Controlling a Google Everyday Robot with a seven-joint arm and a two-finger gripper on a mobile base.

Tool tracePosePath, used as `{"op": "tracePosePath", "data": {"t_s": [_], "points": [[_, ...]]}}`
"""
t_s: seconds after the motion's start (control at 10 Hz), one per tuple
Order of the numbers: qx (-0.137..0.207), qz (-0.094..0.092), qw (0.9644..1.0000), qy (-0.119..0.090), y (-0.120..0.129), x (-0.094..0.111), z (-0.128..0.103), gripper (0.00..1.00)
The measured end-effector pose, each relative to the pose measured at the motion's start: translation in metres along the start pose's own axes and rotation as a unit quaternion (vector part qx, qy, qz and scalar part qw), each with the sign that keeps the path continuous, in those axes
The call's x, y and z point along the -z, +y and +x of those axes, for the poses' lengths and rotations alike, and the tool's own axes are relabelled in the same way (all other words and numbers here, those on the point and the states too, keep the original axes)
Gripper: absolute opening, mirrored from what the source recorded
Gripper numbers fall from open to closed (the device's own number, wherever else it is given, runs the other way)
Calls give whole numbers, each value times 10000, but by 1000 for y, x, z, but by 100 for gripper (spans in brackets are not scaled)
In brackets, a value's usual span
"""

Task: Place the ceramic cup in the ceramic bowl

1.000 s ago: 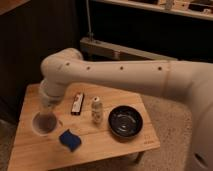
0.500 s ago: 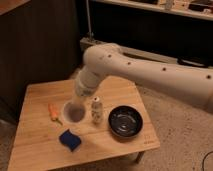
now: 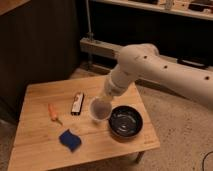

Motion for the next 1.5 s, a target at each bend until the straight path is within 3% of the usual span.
{"op": "tracePosePath", "data": {"t_s": [0.2,0.3,0.6,1.0,1.2,1.5], "points": [[-441,161,9988,114,-19,9,29,0],[-663,172,9976,115,-33,4,41,0],[-962,11,9953,58,-57,-39,58,0],[-1253,-256,9918,26,-64,-94,91,0],[-1365,-305,9902,-21,-65,-100,104,0],[-1540,-247,9874,-265,-63,-84,127,0]]}}
